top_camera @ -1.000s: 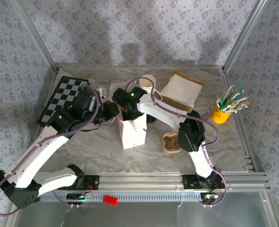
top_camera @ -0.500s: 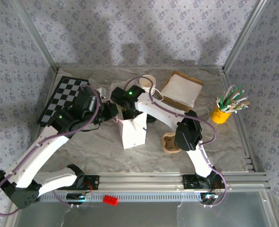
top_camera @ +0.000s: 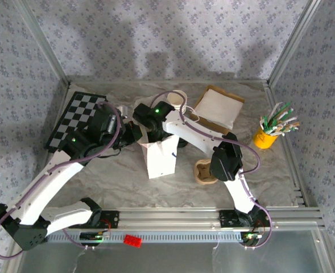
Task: Pack the takeout coffee
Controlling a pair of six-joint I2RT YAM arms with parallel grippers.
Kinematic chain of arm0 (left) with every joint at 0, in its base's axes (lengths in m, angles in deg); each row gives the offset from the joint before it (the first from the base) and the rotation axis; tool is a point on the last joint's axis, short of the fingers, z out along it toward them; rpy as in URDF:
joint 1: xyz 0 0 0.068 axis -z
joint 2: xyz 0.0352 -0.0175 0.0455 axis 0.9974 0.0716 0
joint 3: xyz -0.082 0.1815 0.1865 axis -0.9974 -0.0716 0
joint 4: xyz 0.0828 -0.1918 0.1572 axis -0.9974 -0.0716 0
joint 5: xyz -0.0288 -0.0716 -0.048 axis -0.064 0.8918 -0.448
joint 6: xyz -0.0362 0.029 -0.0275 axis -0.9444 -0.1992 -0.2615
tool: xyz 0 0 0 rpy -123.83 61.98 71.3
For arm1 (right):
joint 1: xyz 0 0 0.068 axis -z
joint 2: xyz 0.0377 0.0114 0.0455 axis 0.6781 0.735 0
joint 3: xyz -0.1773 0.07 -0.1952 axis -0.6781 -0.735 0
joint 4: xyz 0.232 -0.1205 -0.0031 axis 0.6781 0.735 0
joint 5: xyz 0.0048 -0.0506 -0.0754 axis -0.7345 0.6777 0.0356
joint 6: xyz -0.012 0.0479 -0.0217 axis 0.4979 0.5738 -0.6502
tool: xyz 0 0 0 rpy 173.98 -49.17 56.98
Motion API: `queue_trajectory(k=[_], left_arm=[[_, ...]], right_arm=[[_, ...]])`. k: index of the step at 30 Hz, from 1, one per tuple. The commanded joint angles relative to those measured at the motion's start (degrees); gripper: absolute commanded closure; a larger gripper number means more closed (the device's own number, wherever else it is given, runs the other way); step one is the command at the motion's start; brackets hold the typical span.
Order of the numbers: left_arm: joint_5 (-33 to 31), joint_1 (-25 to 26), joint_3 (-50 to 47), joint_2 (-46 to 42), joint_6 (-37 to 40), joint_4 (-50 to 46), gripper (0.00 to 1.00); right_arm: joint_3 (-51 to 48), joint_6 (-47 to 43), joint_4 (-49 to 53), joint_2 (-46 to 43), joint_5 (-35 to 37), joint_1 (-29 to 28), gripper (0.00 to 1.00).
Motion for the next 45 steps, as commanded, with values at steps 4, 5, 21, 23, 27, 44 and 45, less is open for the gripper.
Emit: queue_trajectory(k=[4, 5, 21, 23, 27, 44, 45], left_arm=[[-0.19, -0.08, 0.34, 0.33, 1.12, -0.48, 0.92], [-0.25, -0.08, 0.41, 0.33, 1.14, -0.6, 0.92], [-0.59, -0.15, 0.84, 0.69, 1.14, -0.86, 0.93], [-0.69, -0.08, 0.92, 0.69, 1.22, -1.0, 0.93], [-0.7, -0.11, 1.01, 0.69, 1.21, -1.1, 0.93], [-1.46, -0.15, 1.38, 0.77, 1.15, -1.45, 0.93], [-1.65, -0.11, 1.42, 0.77, 1.15, -1.54, 0.93]], right_arm=[[1.43, 1.54, 1.63, -0.59, 1.09, -0.02, 0.09], [1.43, 1.68, 1.63, -0.67, 1.15, -0.03, 0.08], [3.81, 1.89, 2.99, -0.86, 1.12, -0.03, 0.0], [4.25, 1.99, 3.25, -0.86, 1.33, -0.06, 0.0], [5.11, 2.12, 3.79, -0.86, 1.37, -0.03, 0.0], [6.61, 2.43, 5.14, -1.45, 1.98, -0.38, 0.0], [6.71, 2.44, 5.23, -1.56, 2.07, -0.47, 0.0]])
